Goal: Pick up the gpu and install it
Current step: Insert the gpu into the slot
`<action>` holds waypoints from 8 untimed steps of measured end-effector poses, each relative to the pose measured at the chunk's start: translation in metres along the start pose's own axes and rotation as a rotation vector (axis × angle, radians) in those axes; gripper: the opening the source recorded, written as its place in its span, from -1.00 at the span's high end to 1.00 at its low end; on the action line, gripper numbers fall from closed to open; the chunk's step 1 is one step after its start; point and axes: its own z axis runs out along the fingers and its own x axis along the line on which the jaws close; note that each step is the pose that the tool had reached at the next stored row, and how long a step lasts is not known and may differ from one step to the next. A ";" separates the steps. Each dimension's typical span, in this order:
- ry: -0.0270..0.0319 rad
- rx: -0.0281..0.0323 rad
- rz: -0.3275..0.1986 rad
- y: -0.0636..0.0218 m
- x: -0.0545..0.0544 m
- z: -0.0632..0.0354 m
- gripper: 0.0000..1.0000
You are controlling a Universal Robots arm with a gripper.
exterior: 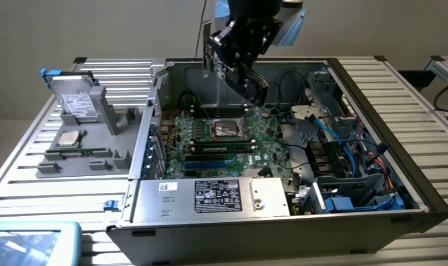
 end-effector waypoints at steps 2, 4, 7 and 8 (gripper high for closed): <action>0.0043 0.0003 -0.037 0.0000 0.000 0.0000 0.44; 0.0086 0.0006 -0.073 0.0000 0.000 0.0000 0.44; 0.0148 0.0011 -0.126 0.0000 0.000 0.0000 0.44; 0.0172 0.0013 -0.146 0.0000 0.000 0.0000 0.44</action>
